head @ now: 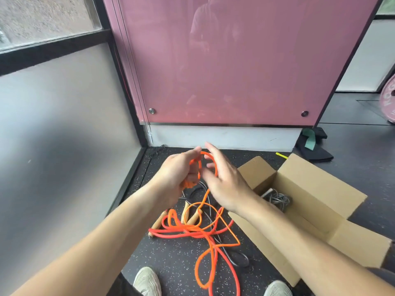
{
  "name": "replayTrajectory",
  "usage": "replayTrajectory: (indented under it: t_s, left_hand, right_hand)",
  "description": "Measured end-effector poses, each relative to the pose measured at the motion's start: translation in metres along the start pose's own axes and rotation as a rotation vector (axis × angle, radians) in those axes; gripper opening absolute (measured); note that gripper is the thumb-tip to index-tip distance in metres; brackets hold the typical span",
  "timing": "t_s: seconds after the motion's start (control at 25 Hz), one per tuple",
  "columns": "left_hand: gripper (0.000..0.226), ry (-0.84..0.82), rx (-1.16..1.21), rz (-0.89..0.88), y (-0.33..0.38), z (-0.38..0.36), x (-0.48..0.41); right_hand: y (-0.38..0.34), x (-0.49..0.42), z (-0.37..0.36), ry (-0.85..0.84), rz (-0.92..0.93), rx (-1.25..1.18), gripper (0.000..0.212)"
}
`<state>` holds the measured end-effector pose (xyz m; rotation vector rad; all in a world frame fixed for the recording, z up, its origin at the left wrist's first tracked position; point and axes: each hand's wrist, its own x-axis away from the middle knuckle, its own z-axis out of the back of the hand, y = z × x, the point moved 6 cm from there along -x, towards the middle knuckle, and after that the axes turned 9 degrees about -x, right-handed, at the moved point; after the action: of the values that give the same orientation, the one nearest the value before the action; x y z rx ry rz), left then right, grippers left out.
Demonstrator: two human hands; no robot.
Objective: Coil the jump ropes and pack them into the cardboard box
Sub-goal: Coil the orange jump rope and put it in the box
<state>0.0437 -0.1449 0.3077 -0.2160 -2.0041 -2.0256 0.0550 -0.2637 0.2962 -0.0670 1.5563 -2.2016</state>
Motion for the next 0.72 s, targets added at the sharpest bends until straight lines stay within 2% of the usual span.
replayTrajectory:
  t_s: [0.12, 0.2, 0.32, 0.44, 0.56, 0.64, 0.72]
  left_hand:
    - [0.032, -0.088, 0.051, 0.056, -0.004, -0.009, 0.007]
    - [0.032, -0.204, 0.164, 0.126, -0.007, -0.02, 0.017]
    - [0.031, -0.314, 0.435, 0.134, 0.0, -0.035, 0.028]
    - [0.03, -0.313, 0.851, -0.007, 0.024, -0.021, 0.02]
    - [0.023, -0.133, 0.949, -0.216, 0.039, 0.012, 0.002]
    - [0.024, 0.111, 0.824, -0.313, 0.039, 0.03, -0.009]
    - [0.031, 0.334, 0.582, -0.403, 0.036, 0.048, -0.017]
  right_hand:
    - [0.005, -0.008, 0.01, 0.022, 0.134, 0.142, 0.03]
    - [0.007, -0.009, 0.015, 0.039, 0.188, 0.162, 0.027]
    - [0.016, -0.008, 0.015, 0.058, 0.073, 0.105, 0.026]
    - [0.024, -0.008, 0.004, -0.022, -0.123, 0.101, 0.031]
    - [0.016, 0.009, -0.032, -0.291, -0.151, 0.167, 0.033]
    - [0.002, 0.023, -0.048, -0.411, -0.124, 0.159, 0.029]
    - [-0.014, 0.024, -0.048, -0.435, -0.026, 0.218, 0.024]
